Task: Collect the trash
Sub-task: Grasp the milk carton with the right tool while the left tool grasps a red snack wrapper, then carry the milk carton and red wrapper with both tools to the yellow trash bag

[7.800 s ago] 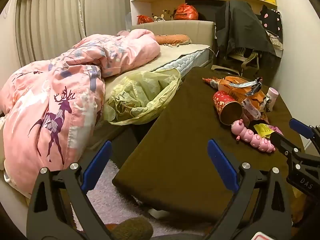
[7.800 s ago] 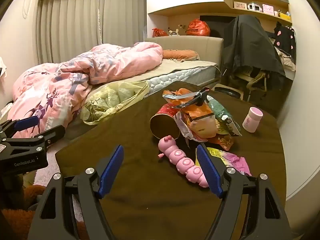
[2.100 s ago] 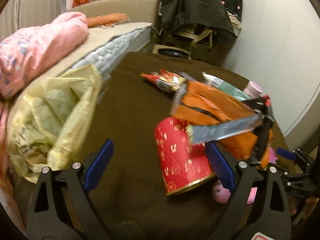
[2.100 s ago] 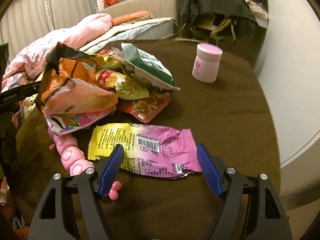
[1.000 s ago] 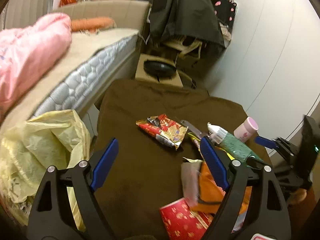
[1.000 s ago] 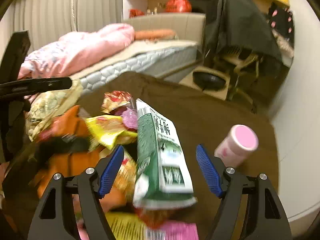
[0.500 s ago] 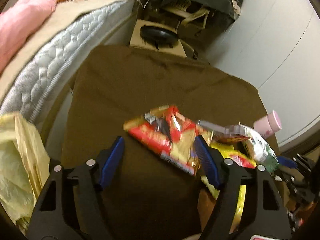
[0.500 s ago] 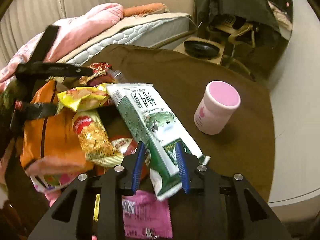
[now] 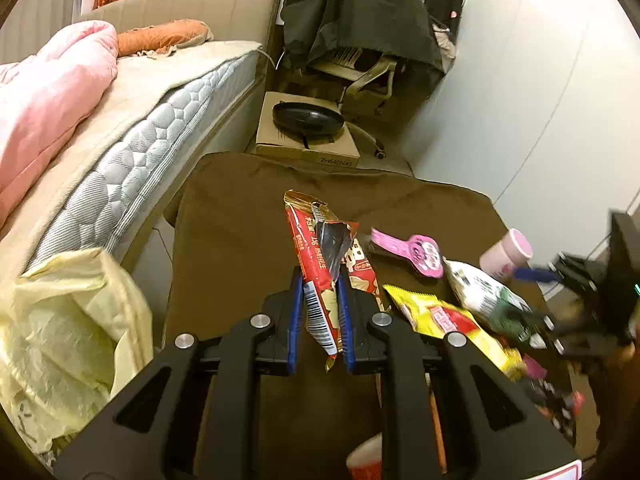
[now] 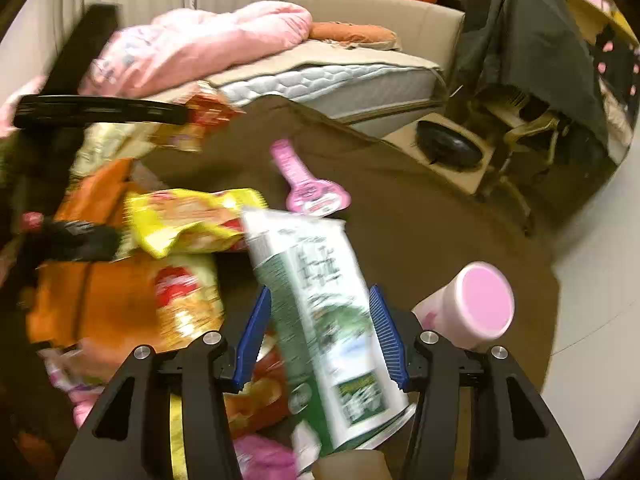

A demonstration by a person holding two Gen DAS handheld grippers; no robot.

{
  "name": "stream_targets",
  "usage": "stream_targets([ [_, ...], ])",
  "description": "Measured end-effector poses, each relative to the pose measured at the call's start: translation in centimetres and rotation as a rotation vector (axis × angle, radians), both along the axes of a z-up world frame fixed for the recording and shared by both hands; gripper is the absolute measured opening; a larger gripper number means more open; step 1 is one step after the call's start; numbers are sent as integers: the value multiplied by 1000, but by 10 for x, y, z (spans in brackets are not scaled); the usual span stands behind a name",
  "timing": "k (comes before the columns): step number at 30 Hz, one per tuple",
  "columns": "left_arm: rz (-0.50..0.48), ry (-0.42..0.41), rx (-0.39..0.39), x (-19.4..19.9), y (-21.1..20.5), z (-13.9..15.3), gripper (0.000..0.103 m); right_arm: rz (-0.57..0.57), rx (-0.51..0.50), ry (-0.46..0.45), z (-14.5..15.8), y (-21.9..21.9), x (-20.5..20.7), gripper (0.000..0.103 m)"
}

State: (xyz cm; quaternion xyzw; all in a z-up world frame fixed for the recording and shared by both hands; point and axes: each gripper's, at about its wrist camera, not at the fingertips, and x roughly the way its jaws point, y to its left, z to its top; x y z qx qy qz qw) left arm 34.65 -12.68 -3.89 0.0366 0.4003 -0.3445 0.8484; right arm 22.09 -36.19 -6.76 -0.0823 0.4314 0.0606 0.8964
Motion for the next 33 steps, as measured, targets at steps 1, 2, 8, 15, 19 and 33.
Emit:
stream_targets([
  [1,-2,-5,0,-3,3,1,15,-1,28,23,-1,-4,8,50],
  [2,-4,-11,0,-8,6,1,15,-3,47,41,-2,-6,14,50],
  [8,-8,-24,1,-24,19,-2,15,-61,122,167,-15,-18,50,50],
  [15,22,-30,-17,-44,37,-2,15,-71,-40,208,-21,0,56,52],
  [19,25,-41,-39,-56,45,3,15,-75,29,116,1,4,37,49],
  [33,109,-168,-99,-92,103,50,15,-43,-5,-356,126,68,-36,49],
])
